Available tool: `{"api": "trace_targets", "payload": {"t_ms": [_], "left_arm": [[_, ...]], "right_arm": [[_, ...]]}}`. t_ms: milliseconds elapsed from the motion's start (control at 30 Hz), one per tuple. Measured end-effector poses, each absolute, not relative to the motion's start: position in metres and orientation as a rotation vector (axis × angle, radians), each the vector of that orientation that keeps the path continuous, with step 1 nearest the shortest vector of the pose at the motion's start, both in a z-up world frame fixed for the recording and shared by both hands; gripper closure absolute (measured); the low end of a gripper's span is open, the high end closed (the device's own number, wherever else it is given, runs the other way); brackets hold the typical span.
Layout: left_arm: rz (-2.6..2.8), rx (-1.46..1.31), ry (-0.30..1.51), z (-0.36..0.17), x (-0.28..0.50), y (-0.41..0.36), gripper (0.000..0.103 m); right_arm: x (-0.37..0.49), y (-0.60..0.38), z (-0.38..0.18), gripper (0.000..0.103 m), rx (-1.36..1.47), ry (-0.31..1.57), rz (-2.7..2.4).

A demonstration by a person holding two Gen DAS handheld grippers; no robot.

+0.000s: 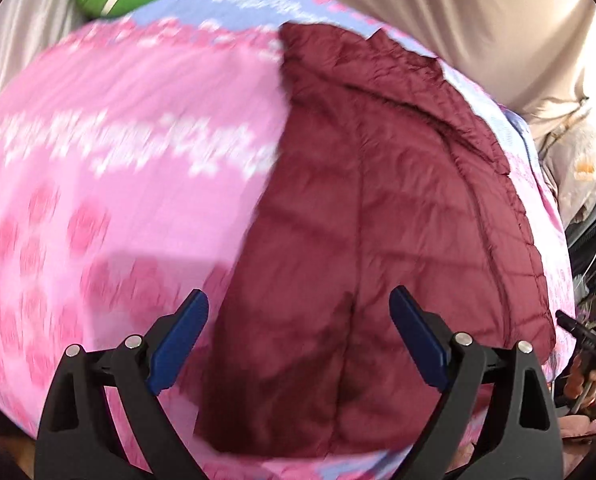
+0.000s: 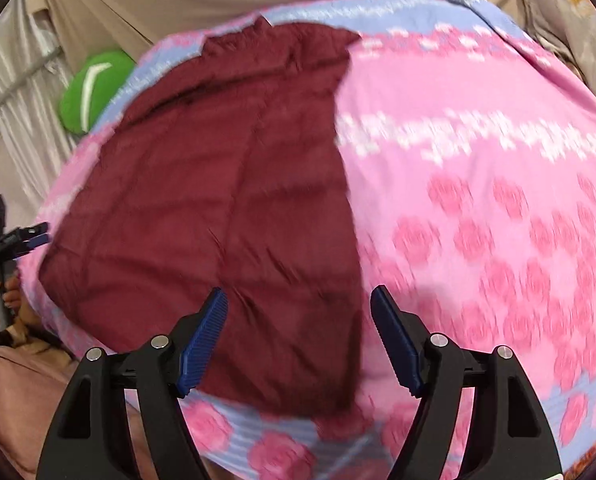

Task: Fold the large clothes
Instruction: 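Grasp the jacket strip's hem end with both tools and lift it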

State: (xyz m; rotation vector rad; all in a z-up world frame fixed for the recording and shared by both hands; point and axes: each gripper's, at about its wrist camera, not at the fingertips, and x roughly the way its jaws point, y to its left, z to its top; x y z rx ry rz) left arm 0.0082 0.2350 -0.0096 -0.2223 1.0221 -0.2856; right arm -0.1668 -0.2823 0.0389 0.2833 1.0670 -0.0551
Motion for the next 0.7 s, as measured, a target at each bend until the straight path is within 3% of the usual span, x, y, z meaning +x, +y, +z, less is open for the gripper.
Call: {"api": "trace_targets", "payload": {"t_ms": [233, 300, 333, 400, 467, 533, 700], "left_arm": [[-0.324, -0.186, 1.054, -0.027, -0.019, 0.226, 0.014], [-0.372, -0.210, 1.064, -0.025, -0.021, 0.223, 0.024], [-0.391, -0.225, 1.071, -0.025, -0.022, 0.221, 0.036], [-0.427, -0.250, 1.072, -0.021, -0.022, 0.218, 0.050], [-0.431, -0.241, 1.058, -0.016, -0.025, 0.215, 0.068], [-0.431, -0.247, 1.040, -0.009, -0.028, 0.215, 0.092], [-0.479, -0.317, 0.905, 0.029, -0.047, 0.224, 0.100]], "right_arm": [[-0.183, -0.268, 0.020, 0.029, 0.344, 1.086, 0.030], [-0.187, -0.261, 0.022, 0.029, 0.353, 1.068, 0.059], [-0.189, -0.259, 0.023, 0.031, 0.351, 1.059, 0.063], [-0.194, -0.254, 0.026, 0.045, 0.354, 1.033, 0.065], [-0.198, -0.254, 0.029, 0.078, 0.372, 1.008, 0.059], [-0.203, -0.257, 0.035, 0.096, 0.411, 0.967, 0.039], [-0.218, -0.257, 0.067, 0.101, 0.428, 0.798, 0.014]]}}
